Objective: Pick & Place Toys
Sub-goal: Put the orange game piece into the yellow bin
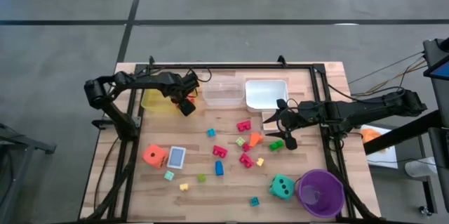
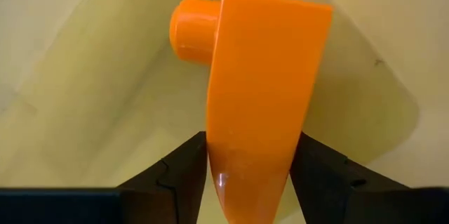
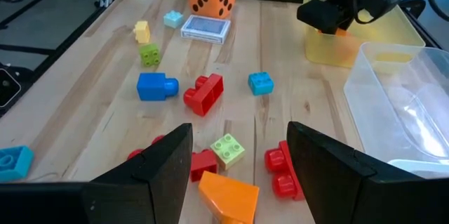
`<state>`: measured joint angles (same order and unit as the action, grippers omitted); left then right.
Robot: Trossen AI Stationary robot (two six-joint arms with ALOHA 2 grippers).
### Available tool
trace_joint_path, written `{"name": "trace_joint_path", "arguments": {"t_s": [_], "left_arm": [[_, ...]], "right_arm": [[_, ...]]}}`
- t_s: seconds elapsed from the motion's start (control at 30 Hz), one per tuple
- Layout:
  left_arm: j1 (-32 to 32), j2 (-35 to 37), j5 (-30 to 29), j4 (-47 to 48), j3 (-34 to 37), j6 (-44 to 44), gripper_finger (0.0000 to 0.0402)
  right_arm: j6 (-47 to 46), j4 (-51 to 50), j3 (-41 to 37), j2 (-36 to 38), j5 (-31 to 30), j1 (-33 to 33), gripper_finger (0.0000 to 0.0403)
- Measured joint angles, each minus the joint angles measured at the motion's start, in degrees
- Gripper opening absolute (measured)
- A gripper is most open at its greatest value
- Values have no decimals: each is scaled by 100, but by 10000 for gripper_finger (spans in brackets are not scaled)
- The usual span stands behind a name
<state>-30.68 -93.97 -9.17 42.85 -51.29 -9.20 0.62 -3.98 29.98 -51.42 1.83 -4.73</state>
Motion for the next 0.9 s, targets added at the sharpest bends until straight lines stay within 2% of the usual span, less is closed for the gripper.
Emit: {"name": "trace_joint_path", "arguments": {"t_s": [0.53, 0.9], "left_arm": [[4, 6, -20, 67, -68, -111, 193], [2, 11, -28, 604, -630, -241, 193]], "right_arm": [[2, 2, -11, 0, -2, 0, 230], [2, 1, -22, 0, -13, -1, 230]]}}
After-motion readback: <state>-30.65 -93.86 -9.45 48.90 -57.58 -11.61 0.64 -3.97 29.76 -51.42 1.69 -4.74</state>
